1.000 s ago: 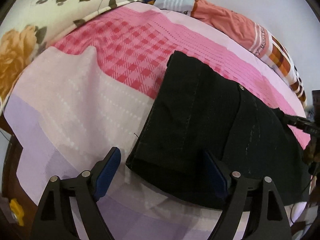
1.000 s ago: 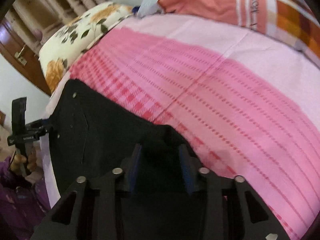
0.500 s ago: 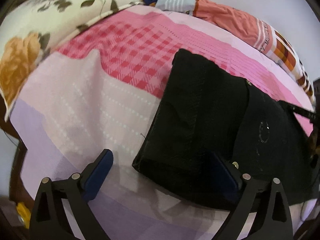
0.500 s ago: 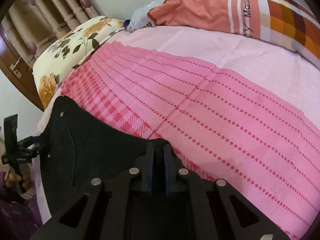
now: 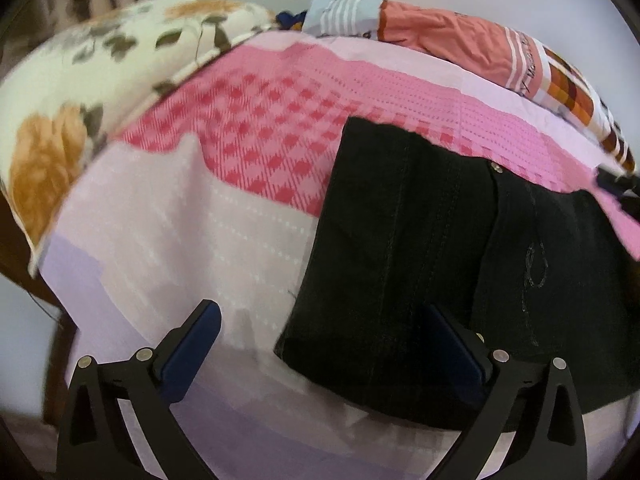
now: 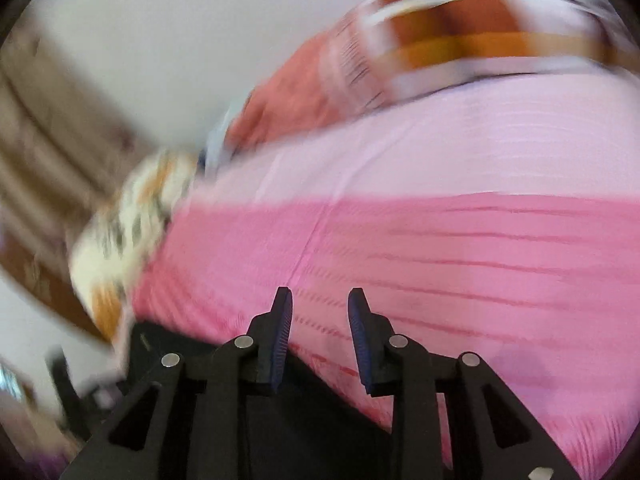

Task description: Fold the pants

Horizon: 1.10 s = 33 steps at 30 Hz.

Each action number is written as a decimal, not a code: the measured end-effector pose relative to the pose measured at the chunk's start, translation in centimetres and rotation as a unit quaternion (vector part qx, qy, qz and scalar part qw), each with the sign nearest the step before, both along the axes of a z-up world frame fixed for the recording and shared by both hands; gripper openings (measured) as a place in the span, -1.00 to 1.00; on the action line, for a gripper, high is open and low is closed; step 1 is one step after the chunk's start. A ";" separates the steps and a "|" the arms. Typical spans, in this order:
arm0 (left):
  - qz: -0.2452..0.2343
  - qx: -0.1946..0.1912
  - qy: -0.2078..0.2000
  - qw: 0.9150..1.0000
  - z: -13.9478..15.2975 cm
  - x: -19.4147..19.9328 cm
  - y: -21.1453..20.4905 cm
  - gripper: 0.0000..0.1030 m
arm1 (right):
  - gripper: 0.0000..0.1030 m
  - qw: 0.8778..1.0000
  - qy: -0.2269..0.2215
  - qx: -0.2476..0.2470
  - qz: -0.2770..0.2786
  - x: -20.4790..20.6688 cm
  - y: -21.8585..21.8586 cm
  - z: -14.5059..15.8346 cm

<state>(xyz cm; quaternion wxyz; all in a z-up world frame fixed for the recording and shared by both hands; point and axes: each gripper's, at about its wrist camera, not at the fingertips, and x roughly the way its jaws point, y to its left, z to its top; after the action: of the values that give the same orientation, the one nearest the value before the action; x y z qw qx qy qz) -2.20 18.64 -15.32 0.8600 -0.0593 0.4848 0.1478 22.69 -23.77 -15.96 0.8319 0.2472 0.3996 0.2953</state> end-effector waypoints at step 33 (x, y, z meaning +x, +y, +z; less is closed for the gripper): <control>-0.109 0.002 -0.013 0.994 2.6 3.1 -11.5 0.97 | -0.75 0.883 0.120 0.214 -0.401 -34.3 -36.3 -8.5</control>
<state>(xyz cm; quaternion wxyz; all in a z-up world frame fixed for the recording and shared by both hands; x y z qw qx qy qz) 0.91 7.12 -12.72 0.8772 -0.0058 0.4770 0.0535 -11.61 -60.11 -24.47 0.7517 0.5917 0.2908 -0.0169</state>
